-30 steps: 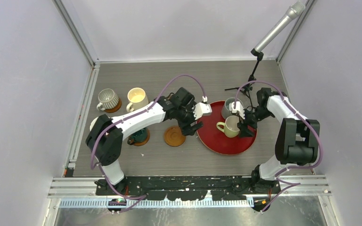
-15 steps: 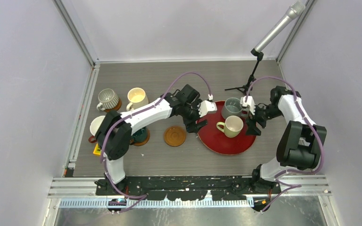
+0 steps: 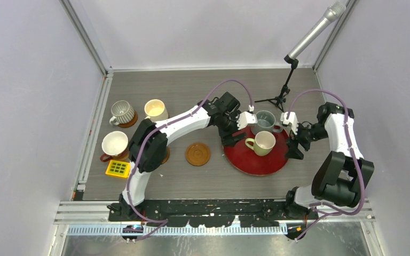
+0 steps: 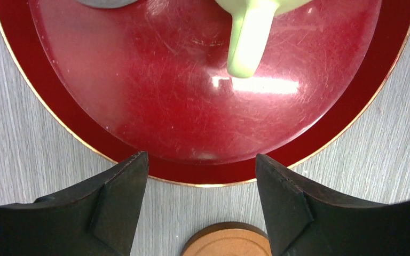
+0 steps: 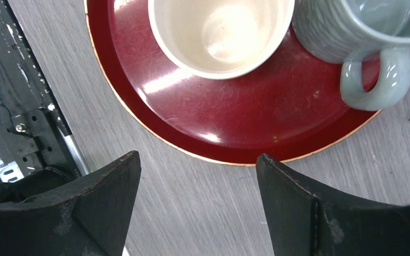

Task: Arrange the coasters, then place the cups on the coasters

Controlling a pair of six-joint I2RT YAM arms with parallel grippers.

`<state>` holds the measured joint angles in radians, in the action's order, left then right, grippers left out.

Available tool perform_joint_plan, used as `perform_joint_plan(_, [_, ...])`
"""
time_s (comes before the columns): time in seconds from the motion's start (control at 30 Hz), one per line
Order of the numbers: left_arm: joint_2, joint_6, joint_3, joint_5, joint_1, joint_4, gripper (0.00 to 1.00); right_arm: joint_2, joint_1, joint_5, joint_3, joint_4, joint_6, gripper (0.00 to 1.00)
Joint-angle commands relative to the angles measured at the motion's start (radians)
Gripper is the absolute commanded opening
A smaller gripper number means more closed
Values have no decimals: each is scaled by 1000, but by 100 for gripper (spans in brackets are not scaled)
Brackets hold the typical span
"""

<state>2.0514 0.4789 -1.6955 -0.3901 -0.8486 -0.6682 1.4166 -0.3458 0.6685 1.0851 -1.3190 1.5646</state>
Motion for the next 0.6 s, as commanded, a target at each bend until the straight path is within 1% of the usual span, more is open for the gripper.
perform_joint_plan(0.0, [25, 11, -89, -27, -33, -51, 75, -44, -47, 46, -10, -55, 0, 84])
perform_joint_plan(0.17, [65, 11, -144, 13, -87, -43, 73, -41, -111, 85, -6, -59, -64, 84])
perform_joint_plan(0.27, [115, 7, -213, 49, -108, -55, 69, -43, -152, 105, -3, -59, -97, 84])
perform_joint_plan(0.37, [179, 10, -303, 71, -126, -104, 66, -48, -190, 121, -7, -59, -113, 84])
perform_joint_plan(0.47, [242, 17, -406, 96, -148, -167, 59, -48, -219, 125, -8, -61, -111, 84])
perform_joint_plan(0.57, [272, 17, -445, 110, -161, -185, 52, -48, -245, 131, -8, -63, -107, 84])
